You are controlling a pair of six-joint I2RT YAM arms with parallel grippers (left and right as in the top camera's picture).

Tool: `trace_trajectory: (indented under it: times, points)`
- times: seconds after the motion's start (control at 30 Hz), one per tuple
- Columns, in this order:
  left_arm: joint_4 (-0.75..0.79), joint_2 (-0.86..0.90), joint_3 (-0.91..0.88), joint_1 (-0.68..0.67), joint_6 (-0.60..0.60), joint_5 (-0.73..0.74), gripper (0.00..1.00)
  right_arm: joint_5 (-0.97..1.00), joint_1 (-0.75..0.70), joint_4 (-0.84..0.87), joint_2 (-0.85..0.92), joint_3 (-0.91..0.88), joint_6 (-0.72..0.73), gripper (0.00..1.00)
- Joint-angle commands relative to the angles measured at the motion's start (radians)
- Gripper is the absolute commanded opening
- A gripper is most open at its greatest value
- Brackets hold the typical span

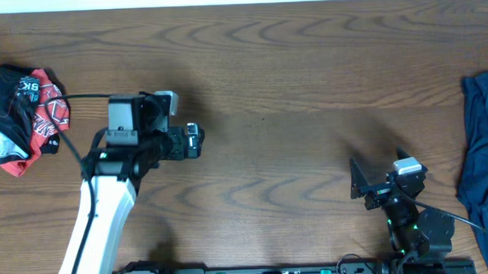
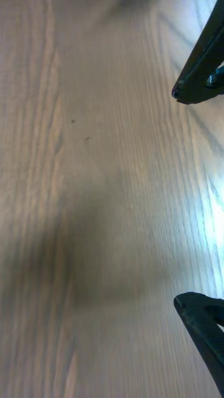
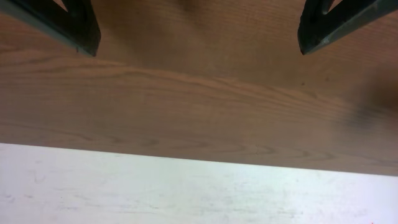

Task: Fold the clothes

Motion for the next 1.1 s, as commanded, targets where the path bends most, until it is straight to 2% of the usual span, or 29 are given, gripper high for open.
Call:
trace_trajectory:
  times: [0.0,0.27,0.3,0.4,0.47,0.67,0.83,0.97,1.07]
  points:
    - [-0.013,-0.095,0.020,0.003,0.019,-0.069,0.98,0.002,0.008,-0.002,-0.003,-0.003,-0.012,0.99]
    - [-0.013,-0.220,0.020,0.003,0.003,-0.068,0.98,0.014,0.008,0.017,-0.003,-0.003,-0.010,0.99]
    - [-0.014,-0.221,0.020,0.003,0.000,-0.069,0.98,0.012,0.008,0.026,-0.003,-0.003,0.017,0.99]
    - [-0.024,-0.219,0.020,0.003,-0.003,-0.069,0.98,-0.002,0.008,0.021,-0.003,0.003,0.245,0.99]
    - [-0.022,-0.214,0.020,0.003,-0.003,-0.068,0.98,-0.020,0.008,0.028,-0.003,0.005,0.336,0.99]
    - [-0.015,-0.209,0.020,0.003,-0.004,-0.068,0.98,-0.139,0.008,0.022,0.051,0.105,0.238,0.99]
    - [-0.015,-0.209,0.020,0.003,-0.008,-0.061,0.98,-0.140,0.008,-0.080,0.279,0.327,0.198,0.99]
    - [-0.015,-0.209,0.020,0.003,-0.012,-0.058,0.98,-0.140,0.008,-0.285,0.574,0.581,0.190,0.99]
    - [-0.016,-0.209,0.020,0.003,-0.012,-0.058,0.98,-0.129,0.008,-0.534,0.834,0.830,0.187,0.99]
